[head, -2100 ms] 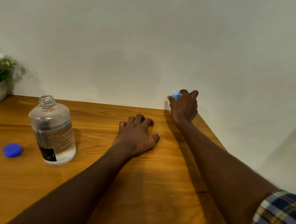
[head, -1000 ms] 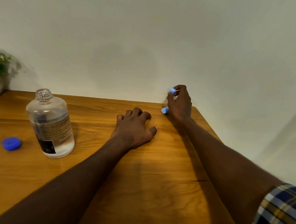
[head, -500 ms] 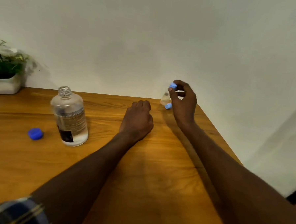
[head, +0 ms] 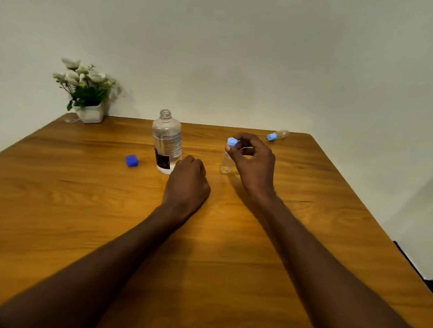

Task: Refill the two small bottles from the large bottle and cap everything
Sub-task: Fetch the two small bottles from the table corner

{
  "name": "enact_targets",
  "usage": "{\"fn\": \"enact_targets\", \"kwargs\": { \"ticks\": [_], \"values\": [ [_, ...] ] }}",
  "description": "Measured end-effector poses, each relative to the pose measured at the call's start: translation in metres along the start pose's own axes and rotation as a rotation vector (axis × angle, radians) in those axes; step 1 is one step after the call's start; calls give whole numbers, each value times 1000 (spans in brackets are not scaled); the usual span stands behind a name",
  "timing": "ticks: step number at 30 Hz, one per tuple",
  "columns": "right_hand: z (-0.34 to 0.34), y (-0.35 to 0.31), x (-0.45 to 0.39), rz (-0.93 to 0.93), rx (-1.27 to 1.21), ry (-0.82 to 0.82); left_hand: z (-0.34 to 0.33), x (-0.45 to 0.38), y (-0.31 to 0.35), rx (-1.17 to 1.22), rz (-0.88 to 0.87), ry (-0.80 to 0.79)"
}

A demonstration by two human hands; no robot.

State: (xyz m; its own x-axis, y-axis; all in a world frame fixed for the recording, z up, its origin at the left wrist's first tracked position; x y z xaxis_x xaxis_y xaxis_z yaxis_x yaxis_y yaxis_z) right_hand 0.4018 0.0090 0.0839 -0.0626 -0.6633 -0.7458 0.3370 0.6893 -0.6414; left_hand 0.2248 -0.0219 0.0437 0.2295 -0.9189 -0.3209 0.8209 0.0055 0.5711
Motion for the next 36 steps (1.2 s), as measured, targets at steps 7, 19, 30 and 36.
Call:
{"fn": "enact_targets", "kwargs": {
  "ticks": [7,19,30,36],
  "values": [
    [-7,10,6,-24,133,-56,-6,2,8,-84,-48,15],
    [26,22,7,-71,158,-296,24,41,48,166,-261,24],
    [126,116,-28,-198,424,-9,-108,-6,139,64,-271,-304],
    [92,154,-75,13,634,-315,-143,-55,132,-57,-200,-262]
  ]
}}
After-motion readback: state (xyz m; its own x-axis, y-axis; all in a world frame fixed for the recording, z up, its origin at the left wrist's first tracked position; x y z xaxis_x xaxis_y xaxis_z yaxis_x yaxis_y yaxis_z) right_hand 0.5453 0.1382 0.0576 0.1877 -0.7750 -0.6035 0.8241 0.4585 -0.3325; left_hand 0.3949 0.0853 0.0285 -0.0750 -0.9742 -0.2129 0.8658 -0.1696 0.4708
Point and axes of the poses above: each hand's wrist, its own x-axis away from the middle knuckle, its own z-axis out of the back of the hand, y = z × x, the point moved 10 cm from there along -x, towards the middle knuckle, and after that the axes turned 13 degrees about z, right-handed, at the moved point
